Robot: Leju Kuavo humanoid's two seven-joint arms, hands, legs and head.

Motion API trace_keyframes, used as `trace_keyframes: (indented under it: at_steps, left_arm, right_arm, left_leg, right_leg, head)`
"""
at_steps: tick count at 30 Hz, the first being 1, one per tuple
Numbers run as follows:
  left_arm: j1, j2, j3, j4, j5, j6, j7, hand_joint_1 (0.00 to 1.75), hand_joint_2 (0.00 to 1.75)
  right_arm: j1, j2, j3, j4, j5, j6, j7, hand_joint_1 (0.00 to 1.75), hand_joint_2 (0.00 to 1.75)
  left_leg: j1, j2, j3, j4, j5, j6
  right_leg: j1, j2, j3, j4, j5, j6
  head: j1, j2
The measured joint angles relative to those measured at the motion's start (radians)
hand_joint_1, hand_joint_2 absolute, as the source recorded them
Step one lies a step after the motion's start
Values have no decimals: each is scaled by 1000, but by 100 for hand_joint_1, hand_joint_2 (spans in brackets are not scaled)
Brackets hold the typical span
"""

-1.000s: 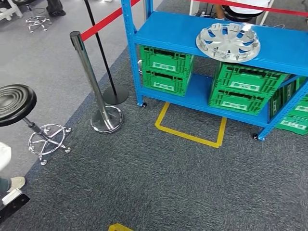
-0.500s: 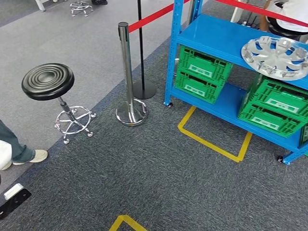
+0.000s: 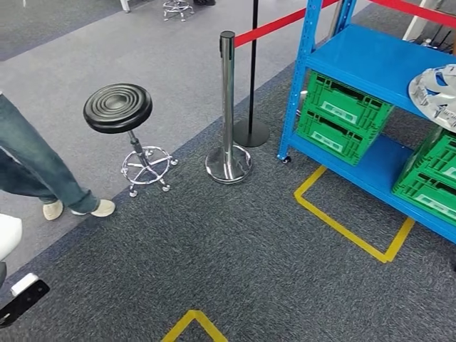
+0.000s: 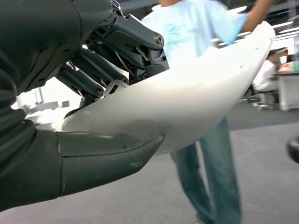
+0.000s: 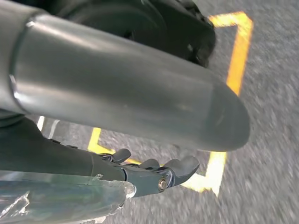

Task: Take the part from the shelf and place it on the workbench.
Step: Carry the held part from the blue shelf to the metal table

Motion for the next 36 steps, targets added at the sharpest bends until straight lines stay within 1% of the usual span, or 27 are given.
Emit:
trace_keyframes:
  at_steps: [2, 3, 4, 5, 6, 8, 9, 11, 12, 14, 16, 17, 18, 19, 20, 22, 23, 25, 26, 27, 29, 31, 32, 33, 34, 35, 36]
  left_arm:
    - [-6, 2, -4, 9, 0, -9, 3, 168, 175]
    - [-6, 5, -5, 14, 2, -13, 4, 168, 175]
    - [-7, 8, -5, 19, 6, -19, 5, 168, 175]
    - [-8, 13, -4, 23, 13, -24, 5, 168, 175]
    - [-11, 19, -3, 26, 21, -30, 6, 168, 175]
    - [-21, 27, -2, 32, 35, -39, 5, 168, 175]
    - [-26, 30, -2, 35, 38, -43, 5, 168, 175]
    - [-30, 34, 0, 40, 40, -46, 5, 168, 175]
    - [-31, 35, 1, 42, 41, -46, 5, 168, 175]
    - [-35, 38, 3, 45, 42, -47, 5, 168, 175]
    - [-43, 40, 2, 48, 52, -52, 5, 168, 175]
    - [-49, 40, 2, 51, 64, -59, 4, 168, 175]
    - [-58, 42, 2, 53, 85, -66, 4, 168, 175]
    - [-69, 43, 4, 56, 112, -72, 4, 168, 175]
    - [-84, 44, 7, 57, 144, -76, 4, 168, 175]
    - [-119, 45, 19, 59, 212, -74, 3, 168, 175]
    - [-137, 43, 26, 59, 245, -66, 1, 168, 175]
    - [-167, 35, 39, 59, 293, -40, -6, 168, 175]
    - [-176, 29, 44, 59, 306, -24, -11, 168, 175]
    - [-181, 23, 48, 59, 312, -9, -16, 168, 175]
    - [-189, 14, 53, 59, 317, 13, -23, 168, 175]
    - [-199, 5, 54, 59, 320, 23, -28, 168, 175]
    - [-201, 0, 55, 59, 322, 26, -30, 168, 175]
    - [-201, -5, 56, 60, 325, 28, -32, 168, 175]
    - [-200, -9, 58, 62, 327, 29, -33, 168, 175]
    - [-199, -12, 60, 63, 330, 29, -34, 168, 175]
    - [-199, -15, 64, 64, 332, 28, -34, 168, 175]
  right_arm:
    - [2, 1, -5, 0, 0, 7, 26, 0, 0]
    - [2, 1, -7, 0, 0, 11, 38, 0, 0]
    - [2, 2, -8, 0, 0, 14, 48, 0, 0]
    - [2, 3, -10, 0, 0, 17, 56, 0, 0]
    - [1, 5, -10, 0, 0, 20, 63, 0, 0]
    - [0, 7, -10, 0, 0, 23, 71, 0, 0]
    - [0, 7, -10, 0, 0, 24, 73, 0, 0]
    - [-1, 8, -10, 0, 0, 24, 74, 0, 0]
    - [-2, 8, -10, 0, 0, 24, 75, 0, 0]
    - [-1, 9, -10, 0, 0, 25, 75, 0, 0]
    - [0, 9, -10, 0, 0, 26, 75, 0, 0]
    - [1, 9, -10, 0, 0, 27, 73, 0, 0]
    - [1, 9, -11, 0, 0, 27, 68, 0, 0]
    - [1, 9, -11, 0, 0, 27, 62, 0, 0]
    - [1, 9, -13, 0, 0, 25, 53, 0, 0]
    - [0, 9, -19, 0, 0, 21, 38, 0, 0]
    - [-1, 9, -23, 0, 0, 19, 33, 0, 0]
    - [-2, 9, -30, 1, 0, 12, 29, 0, 0]
    - [-3, 9, -32, 1, 0, 10, 28, 0, 0]
    - [-3, 10, -34, 0, 0, 7, 28, 0, 0]
    - [-1, 12, -39, 0, 0, 3, 26, 0, 0]
    - [1, 14, -43, 0, 0, 1, 24, 0, 0]
    - [2, 14, -45, 0, 0, 0, 23, 0, 0]
    - [3, 14, -45, 0, 0, 0, 21, 0, 0]
    - [3, 14, -45, 0, 0, -1, 19, 0, 0]
    - [2, 14, -45, 0, 0, -1, 19, 0, 0]
    - [2, 14, -45, 0, 0, 0, 18, 0, 0]
  left_leg:
    - [1, 27, -56, 123, -51, -5]
    - [2, 31, -63, 144, -51, -7]
    - [3, 34, -50, 126, -35, -7]
    - [4, 43, -17, 70, -4, -8]
    - [4, 63, 27, -8, 27, -8]
    - [1, 102, 92, -125, 62, 1]
    - [-1, 110, 102, -147, 64, 8]
    - [-5, 90, 99, -149, 64, 26]
    - [-5, 79, 97, -150, 66, 33]
    - [-2, 58, 95, -152, 72, 47]
    - [-2, 34, 90, -152, 76, 56]
    - [-3, 21, 87, -152, 78, 58]
    - [-5, 6, 86, -152, 79, 59]
    - [-6, -9, 85, -152, 80, 59]
    - [-7, -25, 85, -151, 81, 58]
    - [-7, -56, 85, -150, 83, 53]
    - [-6, -69, 83, -149, 85, 50]
    - [-3, -92, 74, -148, 90, 38]
    - [1, -104, 70, -150, 94, 31]
    - [3, -101, 66, -148, 95, 25]
    - [1, -49, 44, -108, 67, 16]
    - [-1, 12, -12, 11, -1, 7]
    - [1, 23, -44, 80, -33, 2]
    - [3, 27, -66, 129, -48, -2]
    - [6, 29, -71, 144, -45, -5]
    - [9, 35, -55, 116, -24, -8]
    - [12, 48, -20, 55, 9, -12]
  right_leg:
    - [2, -31, -3, 0, 0, -1]
    - [3, -47, -4, 0, 0, -1]
    - [3, -61, -4, 0, -1, -1]
    - [2, -74, -3, 0, -1, 1]
    - [3, -87, -2, 1, -3, 3]
    - [8, -107, -1, 1, -8, 12]
    - [11, -117, 1, 0, -10, 18]
    - [11, -136, 11, -4, -12, 28]
    - [9, -132, 13, -2, -16, 34]
    - [5, -85, -10, 54, -54, 43]
    - [4, -27, -77, 194, -123, 46]
    - [4, -16, -113, 265, -148, 45]
    - [5, -13, -136, 305, -154, 43]
    - [6, -10, -140, 302, -139, 40]
    - [6, -5, -123, 258, -105, 35]
    - [5, 37, -57, 108, -31, 25]
    - [4, 59, -31, 49, -9, 23]
    - [6, 76, -10, 4, -3, 20]
    - [8, 64, -8, 2, 0, 18]
    - [9, 53, -5, -1, 3, 13]
    - [7, 27, -2, -10, 12, 2]
    - [7, -2, -2, -15, 13, -4]
    - [7, -18, -3, -15, 13, -5]
    - [8, -33, -4, -15, 12, -5]
    - [7, -49, -4, -14, 11, -3]
    - [7, -63, -3, -14, 9, -1]
    - [7, -77, -2, -13, 7, 3]
  head:
    - [-1, 0]
    - [-1, 0]
    - [-1, 0]
    - [-1, 0]
    - [-1, 0]
    - [0, 0]
    - [1, 0]
    - [1, 0]
    - [1, 0]
    - [2, 0]
    - [4, 0]
    - [4, 0]
    - [4, 0]
    - [4, 0]
    - [4, 0]
    - [4, 0]
    - [4, 0]
    - [3, 0]
    - [3, 0]
    - [3, 0]
    - [0, 0]
    - [-3, 0]
    - [-3, 0]
    - [-3, 0]
    - [-3, 0]
    - [-3, 0]
    - [-3, 0]
